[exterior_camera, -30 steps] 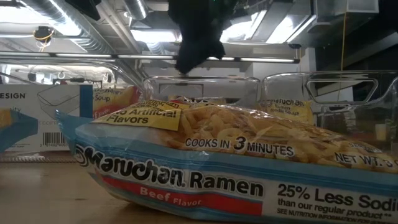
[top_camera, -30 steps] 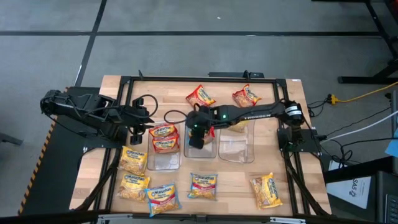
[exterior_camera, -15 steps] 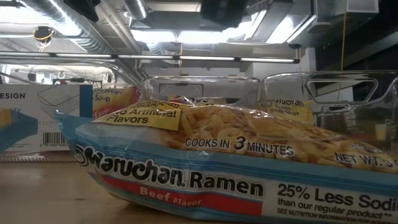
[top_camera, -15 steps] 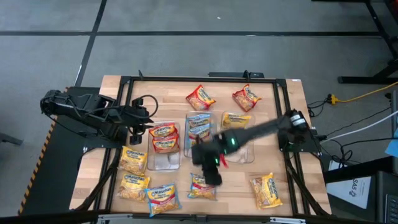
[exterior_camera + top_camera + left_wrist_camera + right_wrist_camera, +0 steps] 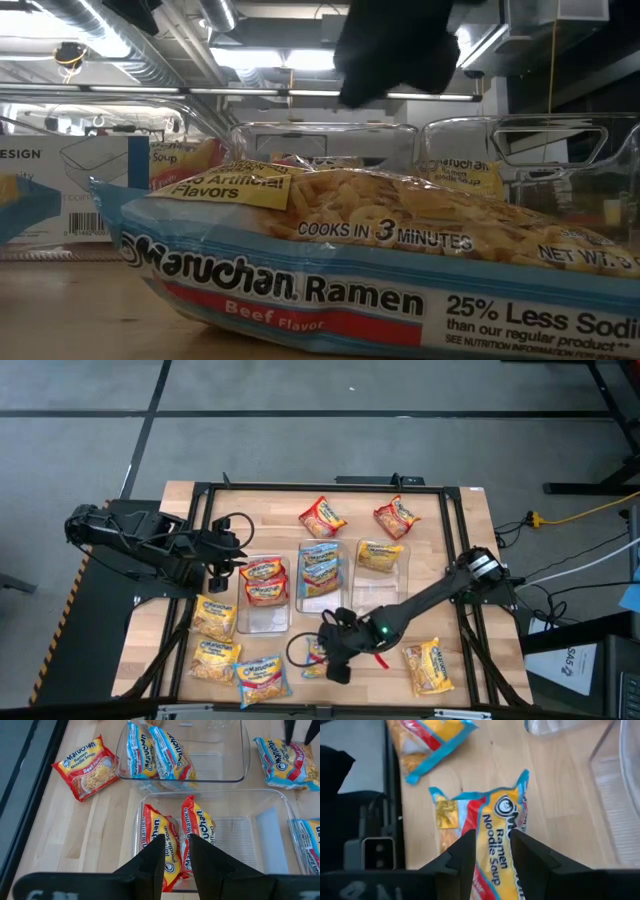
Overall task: Sort Maruchan noodles
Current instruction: Put the blue noodle pack into the middle transparent bin
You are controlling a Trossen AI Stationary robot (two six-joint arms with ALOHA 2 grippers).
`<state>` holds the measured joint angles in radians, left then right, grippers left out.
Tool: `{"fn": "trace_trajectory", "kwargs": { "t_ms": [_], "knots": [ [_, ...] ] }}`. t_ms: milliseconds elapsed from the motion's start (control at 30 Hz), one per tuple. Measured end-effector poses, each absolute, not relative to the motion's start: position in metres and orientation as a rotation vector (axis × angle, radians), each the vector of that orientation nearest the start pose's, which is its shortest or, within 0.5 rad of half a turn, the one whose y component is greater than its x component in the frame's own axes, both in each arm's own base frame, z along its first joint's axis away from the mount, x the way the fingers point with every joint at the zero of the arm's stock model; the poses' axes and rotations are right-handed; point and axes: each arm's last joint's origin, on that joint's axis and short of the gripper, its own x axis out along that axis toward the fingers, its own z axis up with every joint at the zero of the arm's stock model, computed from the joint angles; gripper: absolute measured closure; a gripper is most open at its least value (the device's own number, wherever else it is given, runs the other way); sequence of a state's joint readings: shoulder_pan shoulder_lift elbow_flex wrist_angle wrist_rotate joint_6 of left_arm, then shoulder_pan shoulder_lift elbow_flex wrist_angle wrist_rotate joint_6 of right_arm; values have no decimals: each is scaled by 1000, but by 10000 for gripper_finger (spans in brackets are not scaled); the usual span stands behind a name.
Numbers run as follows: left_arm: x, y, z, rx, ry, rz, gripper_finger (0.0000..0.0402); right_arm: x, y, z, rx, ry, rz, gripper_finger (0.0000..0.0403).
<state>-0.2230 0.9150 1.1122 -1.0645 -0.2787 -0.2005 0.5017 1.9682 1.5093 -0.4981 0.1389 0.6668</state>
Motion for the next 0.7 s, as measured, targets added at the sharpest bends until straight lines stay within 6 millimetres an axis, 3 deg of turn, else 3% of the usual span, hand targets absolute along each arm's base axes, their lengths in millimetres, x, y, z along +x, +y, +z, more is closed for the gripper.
{"fn": "trace_trajectory", "kwargs": {
  "t_ms": [233,367,567,700],
  "knots": [
    [147,-25,347,27,829,136,319,374,202,205,309,955,22,276],
    [148,-26,347,-33,818,147,319,376,215,204,388,977,205,276],
    [162,-35,355,-236,721,-2,319,362,242,225,453,1098,614,276],
    [166,-41,363,-275,651,-121,319,353,241,237,418,1202,570,276]
  ]
}}
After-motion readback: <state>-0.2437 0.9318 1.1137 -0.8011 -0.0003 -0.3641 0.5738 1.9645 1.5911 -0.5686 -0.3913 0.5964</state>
